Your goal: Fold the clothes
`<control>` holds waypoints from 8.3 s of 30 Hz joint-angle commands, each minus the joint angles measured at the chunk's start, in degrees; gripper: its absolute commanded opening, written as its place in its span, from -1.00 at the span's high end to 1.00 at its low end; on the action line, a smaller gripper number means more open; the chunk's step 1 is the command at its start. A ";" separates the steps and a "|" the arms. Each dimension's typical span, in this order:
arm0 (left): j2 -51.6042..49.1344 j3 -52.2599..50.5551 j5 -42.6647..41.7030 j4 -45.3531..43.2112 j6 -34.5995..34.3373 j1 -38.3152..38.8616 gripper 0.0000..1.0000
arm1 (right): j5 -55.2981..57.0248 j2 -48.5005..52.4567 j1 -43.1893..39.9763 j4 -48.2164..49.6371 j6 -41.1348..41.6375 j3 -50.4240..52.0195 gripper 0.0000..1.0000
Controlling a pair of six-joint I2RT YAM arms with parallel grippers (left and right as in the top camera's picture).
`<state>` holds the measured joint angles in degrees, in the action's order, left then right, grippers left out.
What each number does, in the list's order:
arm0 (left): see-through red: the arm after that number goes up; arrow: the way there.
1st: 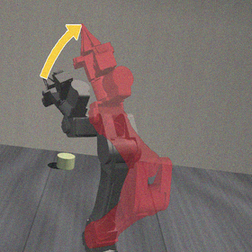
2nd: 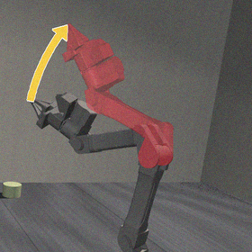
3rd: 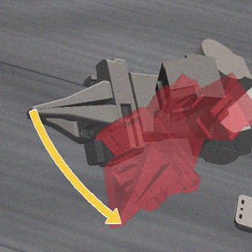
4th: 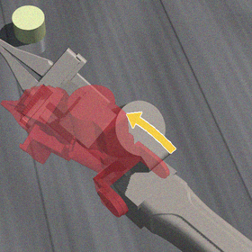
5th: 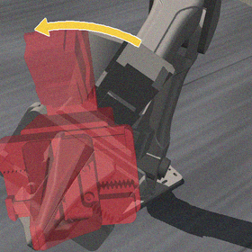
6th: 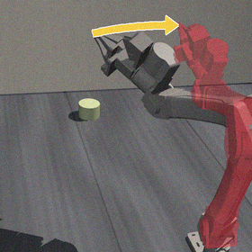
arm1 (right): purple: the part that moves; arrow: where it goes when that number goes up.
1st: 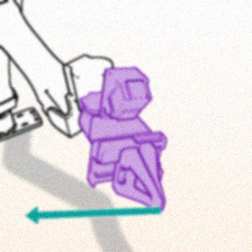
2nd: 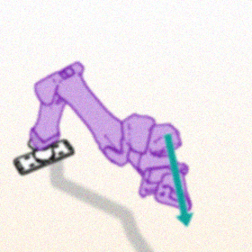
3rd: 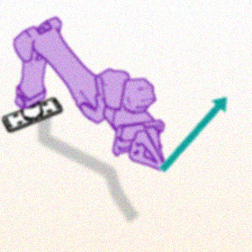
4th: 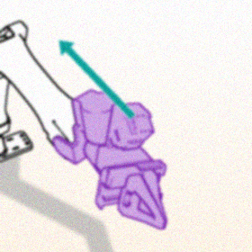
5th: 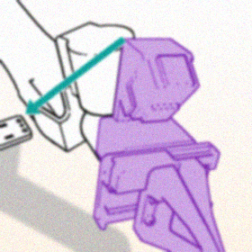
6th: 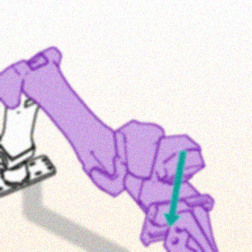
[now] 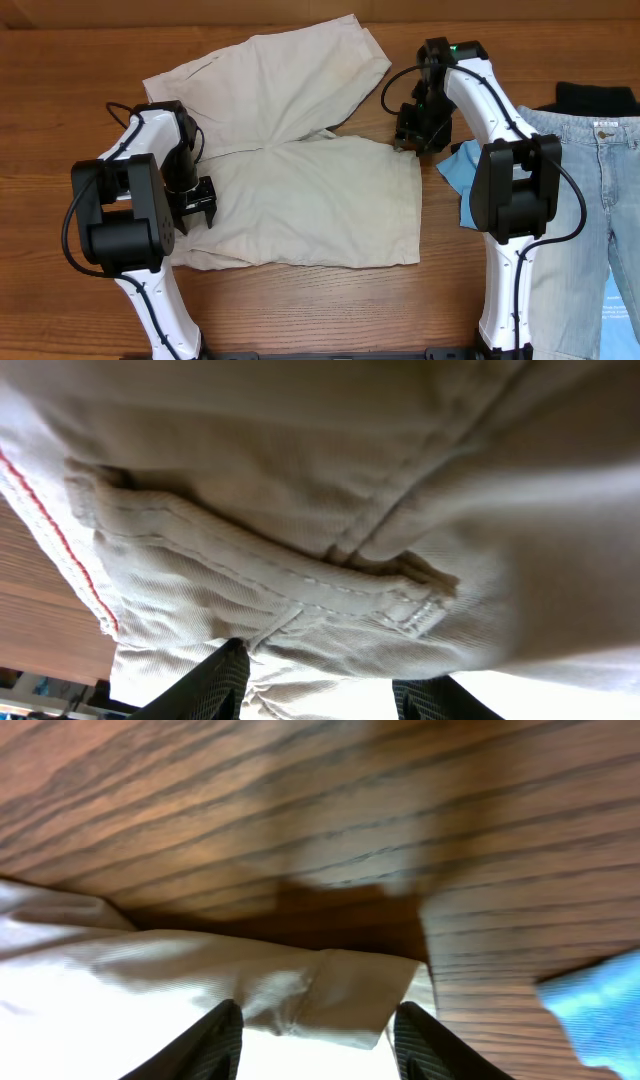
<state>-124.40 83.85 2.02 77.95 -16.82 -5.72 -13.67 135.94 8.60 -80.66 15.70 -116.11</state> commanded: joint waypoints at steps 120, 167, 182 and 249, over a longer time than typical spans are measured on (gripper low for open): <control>30.34 -33.99 -1.64 -18.29 -6.99 -7.28 -1.00 | 0.13 -34.58 0.00 22.86 9.38 59.47 0.76; 30.93 -45.09 -13.51 -33.94 -7.21 -17.42 -0.24 | 2.51 -34.80 0.00 17.31 6.80 53.37 0.77; 30.93 -47.19 -17.68 -31.65 -9.18 -17.53 0.16 | 2.49 -34.80 0.00 17.29 6.82 53.37 0.76; 53.79 -0.50 5.92 10.51 -6.75 -18.75 0.87 | -21.35 -24.96 27.52 22.27 25.09 44.50 -0.39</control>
<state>-70.78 83.18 6.92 88.92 -22.39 -24.05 -34.35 109.84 36.12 -58.17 38.00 -71.77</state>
